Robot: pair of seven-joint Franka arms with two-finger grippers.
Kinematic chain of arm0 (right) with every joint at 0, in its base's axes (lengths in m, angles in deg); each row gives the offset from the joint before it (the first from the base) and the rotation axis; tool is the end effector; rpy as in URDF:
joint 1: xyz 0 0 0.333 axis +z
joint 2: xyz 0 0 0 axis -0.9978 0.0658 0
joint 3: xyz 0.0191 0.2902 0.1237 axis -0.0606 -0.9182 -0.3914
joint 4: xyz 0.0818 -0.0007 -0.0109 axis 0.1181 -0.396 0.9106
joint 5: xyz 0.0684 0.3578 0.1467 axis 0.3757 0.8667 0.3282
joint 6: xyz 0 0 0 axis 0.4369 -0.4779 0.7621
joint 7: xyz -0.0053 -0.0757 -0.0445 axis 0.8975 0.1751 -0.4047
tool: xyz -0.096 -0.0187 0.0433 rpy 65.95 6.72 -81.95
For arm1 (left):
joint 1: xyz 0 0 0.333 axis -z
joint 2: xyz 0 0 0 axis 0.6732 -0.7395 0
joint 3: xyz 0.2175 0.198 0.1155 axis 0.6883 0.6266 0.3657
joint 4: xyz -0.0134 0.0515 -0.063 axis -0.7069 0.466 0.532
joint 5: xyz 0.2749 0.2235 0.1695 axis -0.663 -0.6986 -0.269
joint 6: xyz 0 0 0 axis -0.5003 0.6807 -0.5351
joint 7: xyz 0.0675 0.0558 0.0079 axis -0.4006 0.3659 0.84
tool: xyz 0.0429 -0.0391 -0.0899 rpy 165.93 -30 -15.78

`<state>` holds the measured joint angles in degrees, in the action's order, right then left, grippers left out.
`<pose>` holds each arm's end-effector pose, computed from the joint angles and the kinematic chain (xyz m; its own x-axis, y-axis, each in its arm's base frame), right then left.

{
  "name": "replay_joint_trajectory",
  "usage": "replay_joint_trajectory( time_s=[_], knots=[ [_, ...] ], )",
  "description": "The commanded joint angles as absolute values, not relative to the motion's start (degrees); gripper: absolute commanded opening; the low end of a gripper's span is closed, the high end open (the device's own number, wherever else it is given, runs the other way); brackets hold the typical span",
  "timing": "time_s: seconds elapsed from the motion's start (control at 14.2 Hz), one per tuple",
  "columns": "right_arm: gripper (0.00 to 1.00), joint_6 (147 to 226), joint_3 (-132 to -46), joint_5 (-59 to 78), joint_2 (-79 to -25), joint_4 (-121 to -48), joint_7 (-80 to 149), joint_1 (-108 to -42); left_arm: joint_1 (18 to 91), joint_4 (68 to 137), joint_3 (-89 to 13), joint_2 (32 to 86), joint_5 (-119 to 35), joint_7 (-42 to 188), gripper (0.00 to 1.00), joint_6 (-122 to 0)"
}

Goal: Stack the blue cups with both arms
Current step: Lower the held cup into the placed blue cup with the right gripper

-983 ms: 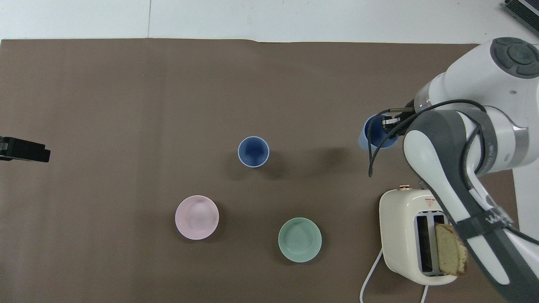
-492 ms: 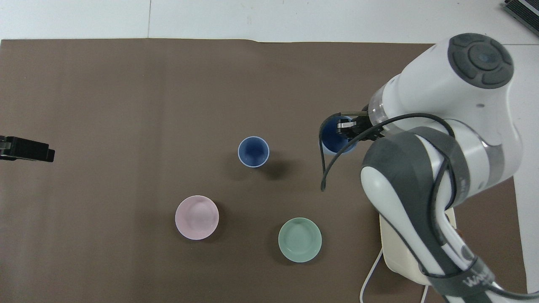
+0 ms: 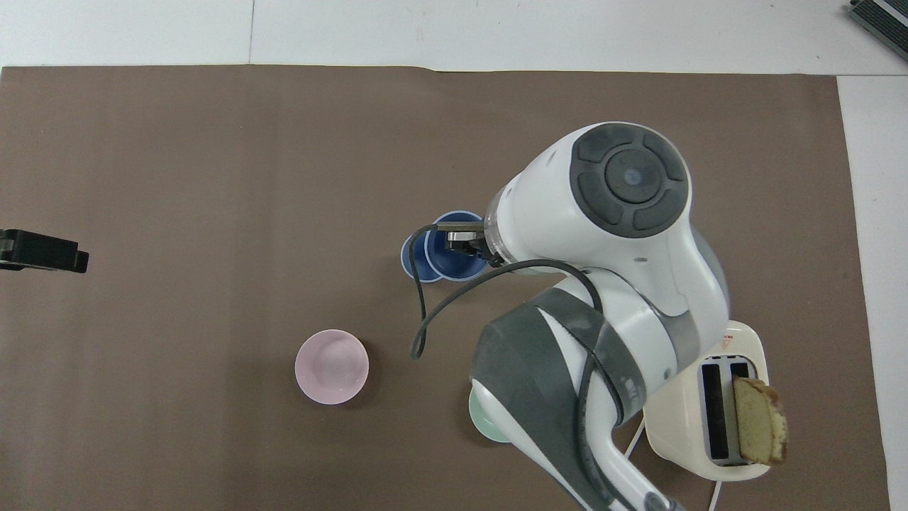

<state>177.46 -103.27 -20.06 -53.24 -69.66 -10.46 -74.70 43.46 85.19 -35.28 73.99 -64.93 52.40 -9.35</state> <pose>0.5517 0.3321 0.5336 0.9957 -0.0840 0.0394 -0.0771 -0.9851 -0.1538 0.5188 -0.0189 0.6523 0.9927 -0.1207 0.0048 -0.1208 -0.9919 0.0399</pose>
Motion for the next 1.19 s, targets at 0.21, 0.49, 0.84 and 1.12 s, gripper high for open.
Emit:
replay_joint_trajectory(
  time_s=[0.21,0.49,0.84,1.12],
  knots=[
    [0.0,182.78,-103.08,-21.5,-46.92,-67.23,-11.77,-72.87,43.37,85.48,-34.95,74.53,-64.56,52.99,1.0,-8.52],
    [0.0,182.87,-103.34,-21.33,-47.0,-67.31,-11.68,-72.87,43.28,85.48,-34.95,74.53,-64.56,52.99,1.0,-8.52],
    [0.0,182.61,-103.26,-21.33,-46.83,-68.54,-11.77,-72.69,43.28,85.48,-34.95,74.53,-64.56,52.99,1.0,-8.52],
    [0.0,182.78,-103.34,-21.42,-46.57,-69.42,-11.77,-73.13,43.28,85.48,-34.95,74.53,-64.56,52.99,1.0,-8.52]
  ],
)
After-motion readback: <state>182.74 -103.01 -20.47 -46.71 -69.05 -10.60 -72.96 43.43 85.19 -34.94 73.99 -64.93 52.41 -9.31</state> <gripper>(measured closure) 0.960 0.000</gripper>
